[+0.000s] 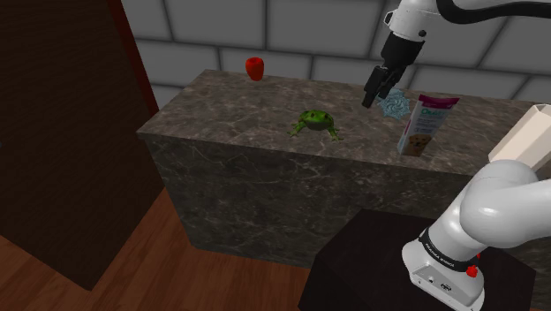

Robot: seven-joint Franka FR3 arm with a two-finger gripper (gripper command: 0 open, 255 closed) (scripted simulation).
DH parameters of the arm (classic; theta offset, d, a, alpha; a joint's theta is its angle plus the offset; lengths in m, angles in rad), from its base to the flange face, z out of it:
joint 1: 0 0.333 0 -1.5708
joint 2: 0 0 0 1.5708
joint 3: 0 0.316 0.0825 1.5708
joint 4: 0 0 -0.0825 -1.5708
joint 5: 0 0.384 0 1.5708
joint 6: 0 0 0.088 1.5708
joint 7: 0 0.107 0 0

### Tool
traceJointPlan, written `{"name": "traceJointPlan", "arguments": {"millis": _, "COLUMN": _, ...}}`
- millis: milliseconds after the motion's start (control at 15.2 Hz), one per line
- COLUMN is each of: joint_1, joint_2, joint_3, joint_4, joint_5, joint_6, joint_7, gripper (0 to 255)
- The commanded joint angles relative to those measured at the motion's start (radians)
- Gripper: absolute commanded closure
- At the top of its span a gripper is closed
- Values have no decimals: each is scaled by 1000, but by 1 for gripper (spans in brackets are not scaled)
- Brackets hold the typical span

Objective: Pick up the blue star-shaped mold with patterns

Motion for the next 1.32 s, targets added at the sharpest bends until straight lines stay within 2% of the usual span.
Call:
{"name": "traceJointPlan", "arguments": {"millis": 0, "joint_1": 0, "joint_2": 0, "joint_3": 0, "joint_4": 0, "joint_5": 0, "joint_6": 0, "joint_7": 0, "gripper": 0}}
{"name": "traceJointPlan", "arguments": {"millis": 660, "joint_1": -62, "joint_2": 231, "joint_3": -207, "joint_4": 116, "joint_5": -89, "joint_6": 33, "joint_7": -224, "gripper": 0}}
{"name": "traceJointPlan", "arguments": {"millis": 1254, "joint_1": -98, "joint_2": 515, "joint_3": -374, "joint_4": 315, "joint_5": -95, "joint_6": 44, "joint_7": -432, "gripper": 0}}
